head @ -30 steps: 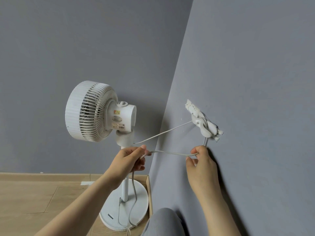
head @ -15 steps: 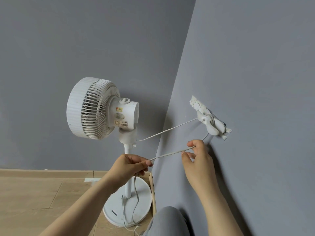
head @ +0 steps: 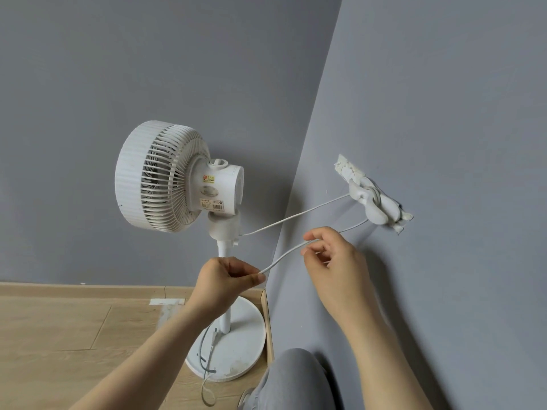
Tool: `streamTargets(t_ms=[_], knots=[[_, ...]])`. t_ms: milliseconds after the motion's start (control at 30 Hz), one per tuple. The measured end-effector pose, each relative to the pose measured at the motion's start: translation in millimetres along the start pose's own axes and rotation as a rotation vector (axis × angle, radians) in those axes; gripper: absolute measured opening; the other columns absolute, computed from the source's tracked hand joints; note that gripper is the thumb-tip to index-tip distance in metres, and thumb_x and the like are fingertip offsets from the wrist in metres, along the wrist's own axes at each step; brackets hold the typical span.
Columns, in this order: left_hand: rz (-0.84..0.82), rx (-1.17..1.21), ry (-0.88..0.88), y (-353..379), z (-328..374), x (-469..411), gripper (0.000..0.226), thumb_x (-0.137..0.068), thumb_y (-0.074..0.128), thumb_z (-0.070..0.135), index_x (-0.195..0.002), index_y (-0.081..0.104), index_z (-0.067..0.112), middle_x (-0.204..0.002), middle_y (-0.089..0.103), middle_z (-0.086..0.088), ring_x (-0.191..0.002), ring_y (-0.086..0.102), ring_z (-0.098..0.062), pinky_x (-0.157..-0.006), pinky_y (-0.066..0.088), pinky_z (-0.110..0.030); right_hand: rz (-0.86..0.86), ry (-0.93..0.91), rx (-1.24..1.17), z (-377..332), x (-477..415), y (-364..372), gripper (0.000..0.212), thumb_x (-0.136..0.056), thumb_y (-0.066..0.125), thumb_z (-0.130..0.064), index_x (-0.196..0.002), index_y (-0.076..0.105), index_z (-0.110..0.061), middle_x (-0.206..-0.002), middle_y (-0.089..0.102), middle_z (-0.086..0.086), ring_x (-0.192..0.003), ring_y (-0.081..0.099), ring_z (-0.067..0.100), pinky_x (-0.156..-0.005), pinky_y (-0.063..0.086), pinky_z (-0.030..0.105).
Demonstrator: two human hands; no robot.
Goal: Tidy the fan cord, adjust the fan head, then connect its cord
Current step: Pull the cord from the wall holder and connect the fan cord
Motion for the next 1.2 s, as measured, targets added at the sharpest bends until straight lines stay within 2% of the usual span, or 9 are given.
streamTargets(t_ms=[133, 233, 333, 467, 767, 967, 1033, 1100, 1200], knots=[[0.064, -0.078, 0.057, -0.6, 3.2, 0.3, 0.013, -0.077, 0.078, 0.023, -0.068, 0.073, 0.015, -0.06, 0.068, -0.009, -0.053, 0.06, -0.015, -0.059, 0.053, -0.03, -0.007, -0.063, 0.079, -19.3, -12.7, -5.0, 0.016, -0.085, 0.06, -0.011, -0.094, 0.066, -0.023, -0.086, 0.063, -0.012, -0.074, 0.059, -0.002, -0.063, 0.039, -0.001], [0.079, -0.124, 0.098, 1.0, 7.6, -0.7, 0.018, -0.084, 0.071, 0.026, -0.071, 0.067, 0.015, -0.056, 0.062, -0.001, -0.045, 0.055, -0.007, -0.053, 0.05, -0.025, -0.053, -0.102, 0.267, -26.5, -26.0, 1.3, 0.023, -0.083, 0.06, -0.009, -0.101, 0.068, -0.021, -0.093, 0.06, -0.009, -0.076, 0.056, 0.004, -0.062, 0.034, 0.002], [0.106, -0.179, 0.138, -0.7, 12.5, -3.0, 0.019, -0.088, 0.066, 0.029, -0.073, 0.061, 0.017, -0.051, 0.061, 0.0, -0.039, 0.051, -0.003, -0.046, 0.038, -0.013, -0.14, -0.104, 0.437, -26.0, -38.1, 15.4, 0.028, -0.081, 0.059, -0.007, -0.105, 0.069, -0.02, -0.107, 0.065, -0.002, -0.095, 0.059, 0.016, -0.072, 0.038, 0.017], [0.137, -0.176, 0.203, -7.8, 21.9, -5.6, 0.02, -0.088, 0.065, 0.026, -0.072, 0.059, 0.017, -0.049, 0.059, 0.0, -0.038, 0.049, -0.005, -0.046, 0.038, -0.011, -0.238, -0.083, 0.605, -30.2, -55.8, 25.5, 0.025, -0.079, 0.058, -0.005, -0.089, 0.072, -0.024, -0.094, 0.07, 0.0, -0.092, 0.063, 0.022, -0.067, 0.041, 0.024], [0.018, 0.091, 0.148, -20.9, 25.0, -15.3, 0.03, -0.097, 0.051, 0.027, -0.083, 0.073, 0.013, -0.052, 0.046, 0.006, -0.043, 0.037, -0.009, -0.046, 0.033, -0.02, -0.169, -0.073, 0.721, -50.9, -116.7, 7.1, 0.013, -0.08, 0.065, -0.011, -0.082, 0.074, -0.02, -0.088, 0.069, 0.006, -0.087, 0.066, 0.03, -0.068, 0.047, 0.027], [-0.014, 0.086, 0.19, -20.7, 44.1, -27.3, 0.031, -0.098, 0.049, 0.026, -0.077, 0.072, 0.02, -0.042, 0.039, 0.011, -0.04, 0.031, -0.006, -0.045, 0.026, -0.022, -0.106, -0.002, 0.765, -51.1, -151.2, -6.7, 0.019, -0.081, 0.067, -0.008, -0.099, 0.07, -0.012, -0.104, 0.069, 0.011, -0.098, 0.064, 0.031, -0.077, 0.047, 0.028], [-0.014, 0.055, 0.225, -16.6, 59.0, -36.3, 0.031, -0.098, 0.05, 0.027, -0.075, 0.071, 0.022, -0.044, 0.039, 0.01, -0.039, 0.032, -0.006, -0.044, 0.026, -0.021, -0.12, 0.054, 0.781, -50.6, -161.8, -14.7, 0.02, -0.083, 0.065, -0.008, -0.102, 0.068, -0.01, -0.109, 0.068, 0.012, -0.102, 0.064, 0.03, -0.071, 0.043, 0.025], [0.001, 0.046, 0.228, -13.3, 68.9, -46.1, 0.031, -0.097, 0.051, 0.028, -0.074, 0.071, 0.022, -0.047, 0.04, 0.006, -0.04, 0.033, -0.009, -0.044, 0.027, -0.021, -0.135, 0.07, 0.821, -50.0, -173.2, -19.4, 0.003, -0.085, 0.062, -0.009, -0.087, 0.064, -0.008, -0.114, 0.067, 0.012, -0.107, 0.063, 0.028, -0.06, 0.037, 0.024], [-0.029, 0.087, 0.195, -1.2, 77.8, -58.2, 0.03, -0.097, 0.052, 0.028, -0.077, 0.072, 0.017, -0.054, 0.043, -0.001, -0.044, 0.035, -0.013, -0.044, 0.031, -0.02, -0.21, 0.161, 0.907, -43.0, -188.3, -27.7, 0.013, -0.089, 0.058, -0.012, -0.077, 0.056, -0.011, -0.11, 0.068, 0.01, -0.098, 0.062, 0.026, -0.051, 0.028, 0.022]])
Point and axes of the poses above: each hand's wrist, its own x-axis away from the middle knuckle, its own y-axis out of the palm, z = x × y, the point moved 6 cm from there along -x, towards the middle knuckle
